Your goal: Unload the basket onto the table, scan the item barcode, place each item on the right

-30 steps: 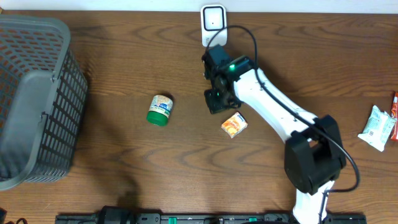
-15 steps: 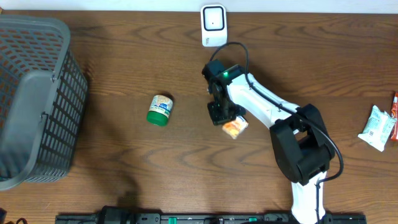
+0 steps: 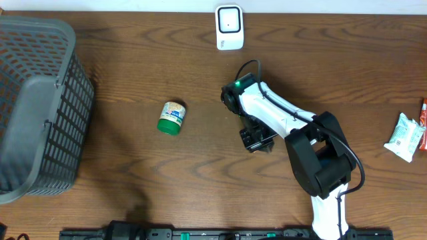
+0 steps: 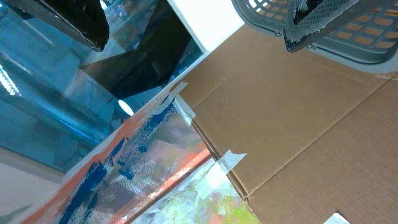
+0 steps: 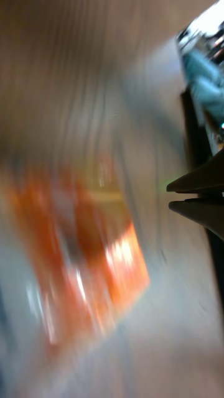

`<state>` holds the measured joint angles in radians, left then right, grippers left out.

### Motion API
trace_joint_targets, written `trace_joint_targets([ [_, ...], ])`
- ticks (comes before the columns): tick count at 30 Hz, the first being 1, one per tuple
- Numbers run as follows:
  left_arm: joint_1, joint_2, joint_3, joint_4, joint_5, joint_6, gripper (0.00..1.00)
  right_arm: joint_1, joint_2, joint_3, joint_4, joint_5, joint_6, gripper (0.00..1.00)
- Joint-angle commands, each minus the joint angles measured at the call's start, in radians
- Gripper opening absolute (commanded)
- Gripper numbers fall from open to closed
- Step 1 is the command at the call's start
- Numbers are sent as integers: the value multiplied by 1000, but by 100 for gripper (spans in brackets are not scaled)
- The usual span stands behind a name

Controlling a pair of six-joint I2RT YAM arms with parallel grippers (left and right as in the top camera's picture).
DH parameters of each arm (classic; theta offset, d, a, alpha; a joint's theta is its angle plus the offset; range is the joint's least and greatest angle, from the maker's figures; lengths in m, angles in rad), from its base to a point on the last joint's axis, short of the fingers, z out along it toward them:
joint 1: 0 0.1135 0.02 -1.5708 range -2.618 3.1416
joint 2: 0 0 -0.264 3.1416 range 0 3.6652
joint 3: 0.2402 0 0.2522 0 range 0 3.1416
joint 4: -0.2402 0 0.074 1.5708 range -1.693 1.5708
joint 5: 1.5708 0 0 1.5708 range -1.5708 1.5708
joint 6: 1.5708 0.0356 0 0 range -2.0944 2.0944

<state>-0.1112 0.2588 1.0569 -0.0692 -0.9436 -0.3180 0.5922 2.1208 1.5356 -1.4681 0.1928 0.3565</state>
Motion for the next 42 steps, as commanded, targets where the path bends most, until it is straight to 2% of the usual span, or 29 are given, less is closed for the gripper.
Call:
trace_joint_targets([
  [1,6,-3,-8,8,9,-2,90,0,5,-1,13,149,84,1],
  [9,6,-5,-8,7,9,-2,90,69,-47,0,55,-64,46,1],
  [13,6,-5,-8,7,9,-2,90,137,-61,-2,166,-209,-53,1],
  [16,6,-5,-8,7,9,-2,90,166,-59,-29,258,-182,-58,1],
  [25,6,-6,-8,7,9,-2,90,159,-59,-144,383,-106,-57,1],
  [31,6,-8,-8,7,9,-2,90,130,-59,-182,388,130,10,1],
  [37,6,-8,-8,7,9,-2,90,114,-60,-182,389,227,10,1],
  [42,6,-8,-8,7,9,-2,90,114,-80,-182,385,430,56,1],
])
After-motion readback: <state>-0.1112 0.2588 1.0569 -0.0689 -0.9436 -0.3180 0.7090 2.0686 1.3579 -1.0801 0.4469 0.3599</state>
